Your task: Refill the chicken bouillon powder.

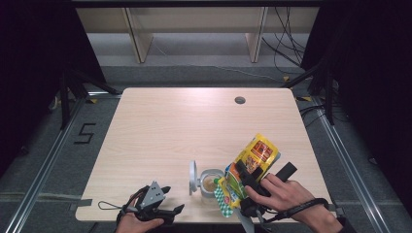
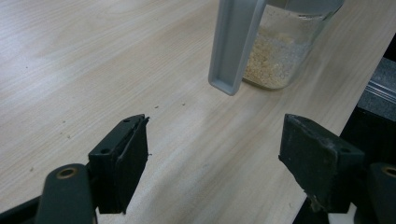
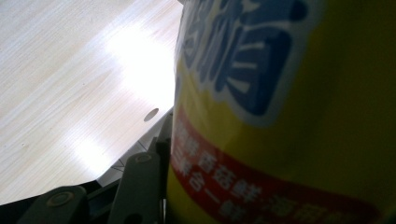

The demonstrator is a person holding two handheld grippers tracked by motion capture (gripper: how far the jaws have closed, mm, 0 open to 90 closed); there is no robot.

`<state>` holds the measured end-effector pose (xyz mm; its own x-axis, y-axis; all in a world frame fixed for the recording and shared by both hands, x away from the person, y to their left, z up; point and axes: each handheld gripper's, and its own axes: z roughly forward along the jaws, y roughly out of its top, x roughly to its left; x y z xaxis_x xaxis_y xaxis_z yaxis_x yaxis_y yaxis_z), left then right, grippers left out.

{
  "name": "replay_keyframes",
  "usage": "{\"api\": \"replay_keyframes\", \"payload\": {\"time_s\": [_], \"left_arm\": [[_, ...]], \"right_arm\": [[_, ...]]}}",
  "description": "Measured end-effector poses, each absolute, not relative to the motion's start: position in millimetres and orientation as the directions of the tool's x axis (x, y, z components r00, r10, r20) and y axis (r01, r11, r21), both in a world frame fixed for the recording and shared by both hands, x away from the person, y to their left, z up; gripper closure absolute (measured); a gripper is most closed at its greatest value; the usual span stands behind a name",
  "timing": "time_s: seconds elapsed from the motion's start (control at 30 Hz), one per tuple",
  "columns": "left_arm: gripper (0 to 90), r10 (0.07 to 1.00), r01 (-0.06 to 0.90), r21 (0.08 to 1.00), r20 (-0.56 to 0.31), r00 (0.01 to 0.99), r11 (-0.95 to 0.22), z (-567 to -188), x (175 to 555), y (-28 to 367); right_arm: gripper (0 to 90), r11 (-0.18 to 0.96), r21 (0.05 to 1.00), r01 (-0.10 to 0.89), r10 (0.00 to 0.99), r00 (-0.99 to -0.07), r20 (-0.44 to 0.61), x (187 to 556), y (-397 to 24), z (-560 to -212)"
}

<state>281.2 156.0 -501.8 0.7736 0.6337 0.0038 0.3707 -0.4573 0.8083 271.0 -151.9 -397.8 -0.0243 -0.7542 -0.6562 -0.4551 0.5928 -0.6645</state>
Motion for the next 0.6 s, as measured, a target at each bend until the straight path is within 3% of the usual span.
{"api": "replay_keyframes", "payload": {"time_s": [0.5,0.53,0.6], "left_arm": [[23.1,0.634,0.367,0.810,0.007,0.774,-0.457,-501.8,281.4,156.0],[23.1,0.645,0.387,0.821,-0.029,0.764,-0.421,-502.9,279.7,153.8],[23.1,0.631,0.366,0.806,0.012,0.775,-0.464,-501.4,281.6,156.4]], "right_arm": [[60.3,0.589,-0.670,-0.452,-0.760,-0.026,-0.650,271.7,-152.8,-397.8],[60.2,0.588,-0.671,-0.452,-0.761,-0.028,-0.648,272.0,-152.9,-397.6],[60.3,0.596,-0.665,-0.450,-0.754,-0.027,-0.657,271.7,-153.5,-397.8]]}}
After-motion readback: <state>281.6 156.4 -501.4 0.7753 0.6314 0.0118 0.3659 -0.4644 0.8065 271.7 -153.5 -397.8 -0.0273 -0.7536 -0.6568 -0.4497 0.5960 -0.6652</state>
